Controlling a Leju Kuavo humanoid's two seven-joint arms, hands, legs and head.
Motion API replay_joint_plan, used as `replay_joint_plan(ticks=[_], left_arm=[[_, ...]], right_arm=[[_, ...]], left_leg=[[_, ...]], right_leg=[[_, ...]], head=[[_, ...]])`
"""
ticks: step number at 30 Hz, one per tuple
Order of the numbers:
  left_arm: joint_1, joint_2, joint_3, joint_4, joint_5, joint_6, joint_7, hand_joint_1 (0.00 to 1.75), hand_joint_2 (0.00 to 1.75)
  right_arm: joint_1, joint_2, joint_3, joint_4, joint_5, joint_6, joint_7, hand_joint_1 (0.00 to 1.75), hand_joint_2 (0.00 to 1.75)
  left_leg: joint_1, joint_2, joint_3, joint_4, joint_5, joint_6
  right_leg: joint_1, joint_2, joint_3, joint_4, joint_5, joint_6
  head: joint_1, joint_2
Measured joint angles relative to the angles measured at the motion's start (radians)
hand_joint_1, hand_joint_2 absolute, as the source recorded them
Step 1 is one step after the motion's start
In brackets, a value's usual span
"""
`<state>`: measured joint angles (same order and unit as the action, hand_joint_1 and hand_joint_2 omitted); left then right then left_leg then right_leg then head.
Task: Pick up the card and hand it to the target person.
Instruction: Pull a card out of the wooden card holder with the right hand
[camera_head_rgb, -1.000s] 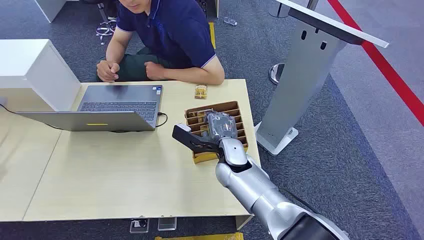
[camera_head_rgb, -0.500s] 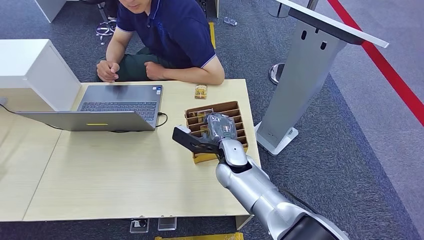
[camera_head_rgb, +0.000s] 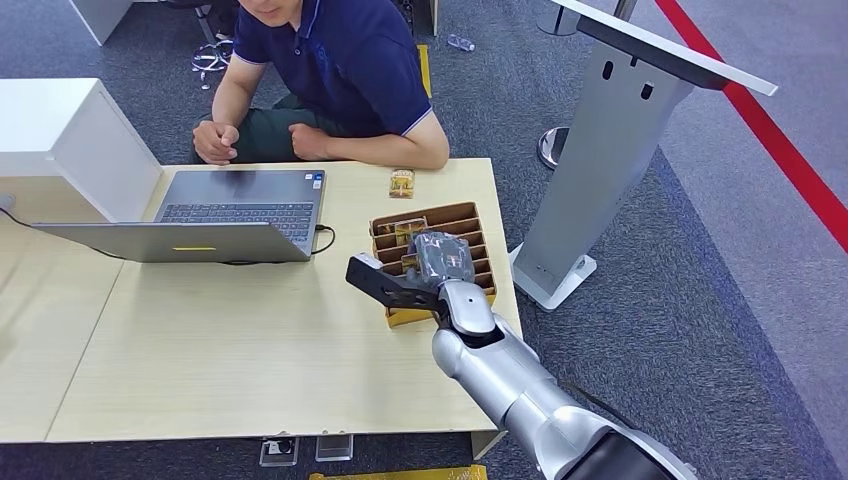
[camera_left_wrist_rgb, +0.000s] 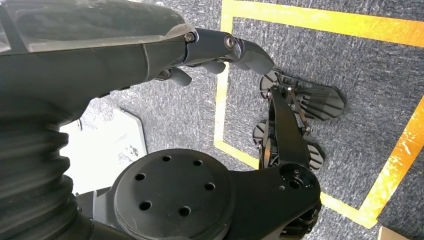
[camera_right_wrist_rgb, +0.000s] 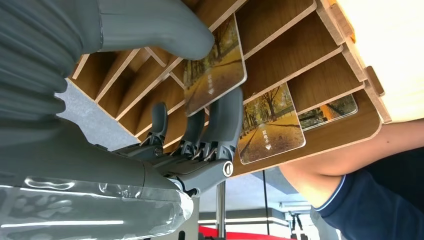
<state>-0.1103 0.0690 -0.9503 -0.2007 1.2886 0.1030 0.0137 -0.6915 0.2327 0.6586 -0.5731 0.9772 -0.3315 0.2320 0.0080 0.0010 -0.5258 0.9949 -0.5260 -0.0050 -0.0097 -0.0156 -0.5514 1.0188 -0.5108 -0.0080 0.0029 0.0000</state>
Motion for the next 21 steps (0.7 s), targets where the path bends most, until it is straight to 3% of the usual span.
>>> replay_joint_plan(ticks=[10,21], left_arm=[[0.0,0.0,0.0,0.0,0.0,0.001,0.0,0.0,1.75],[0.0,0.0,0.0,0.0,-0.008,0.005,-0.003,0.0,1.75]], right_arm=[[0.0,0.0,0.0,0.004,-0.003,-0.002,-0.005,1.35,1.75],[-0.001,0.0,0.0,0.004,-0.02,-0.005,-0.013,1.41,1.75]], left_leg=[[0.0,0.0,0.0,0.0,0.0,0.0],[0.0,0.0,0.0,0.0,0.0,0.0]], right_leg=[[0.0,0.0,0.0,0.0,0.0,0.0],[0.0,0.0,0.0,0.0,0.0,0.0]], head=[[0.0,0.0],[0.0,0.0]])
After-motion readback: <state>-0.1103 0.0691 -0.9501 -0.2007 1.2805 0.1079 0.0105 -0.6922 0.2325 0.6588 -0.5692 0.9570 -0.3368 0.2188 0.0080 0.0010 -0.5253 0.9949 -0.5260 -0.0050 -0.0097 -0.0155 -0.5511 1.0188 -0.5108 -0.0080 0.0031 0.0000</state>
